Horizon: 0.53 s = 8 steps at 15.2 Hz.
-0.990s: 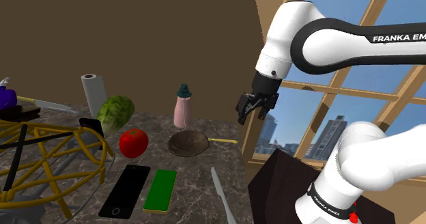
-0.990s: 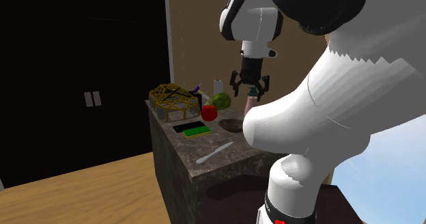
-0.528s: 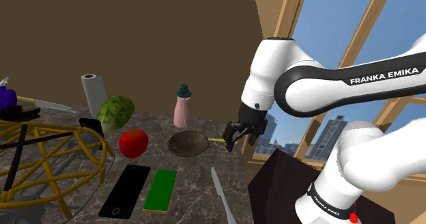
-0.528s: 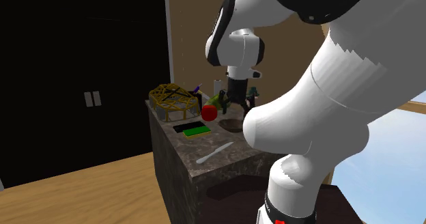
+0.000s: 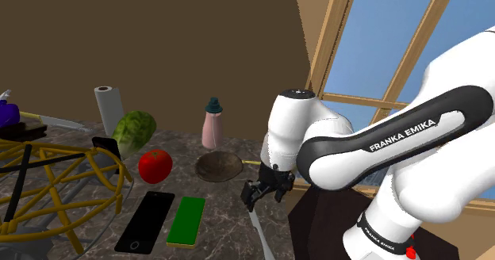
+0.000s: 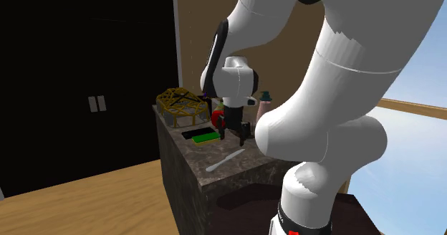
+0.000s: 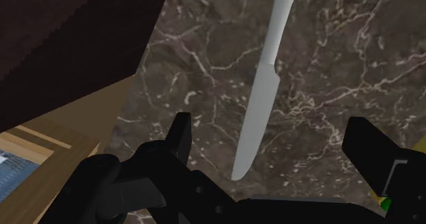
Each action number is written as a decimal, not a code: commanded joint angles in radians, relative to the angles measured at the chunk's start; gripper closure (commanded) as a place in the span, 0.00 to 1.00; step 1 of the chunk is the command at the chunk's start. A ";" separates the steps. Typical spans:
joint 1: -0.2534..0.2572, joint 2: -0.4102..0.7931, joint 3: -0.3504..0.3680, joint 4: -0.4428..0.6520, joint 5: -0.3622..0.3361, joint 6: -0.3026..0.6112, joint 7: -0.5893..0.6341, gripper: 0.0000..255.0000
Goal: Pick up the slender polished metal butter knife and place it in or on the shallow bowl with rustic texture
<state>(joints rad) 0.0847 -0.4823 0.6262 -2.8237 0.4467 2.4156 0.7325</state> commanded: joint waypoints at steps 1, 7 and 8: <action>-0.017 0.087 0.059 0.005 -0.004 0.082 0.054 0.00; -0.050 0.191 0.104 -0.008 -0.031 0.197 0.080 0.00; -0.059 0.212 0.113 -0.010 -0.040 0.220 0.087 0.00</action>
<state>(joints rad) 0.0334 -0.2909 0.7293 -2.8322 0.4145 2.6122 0.8122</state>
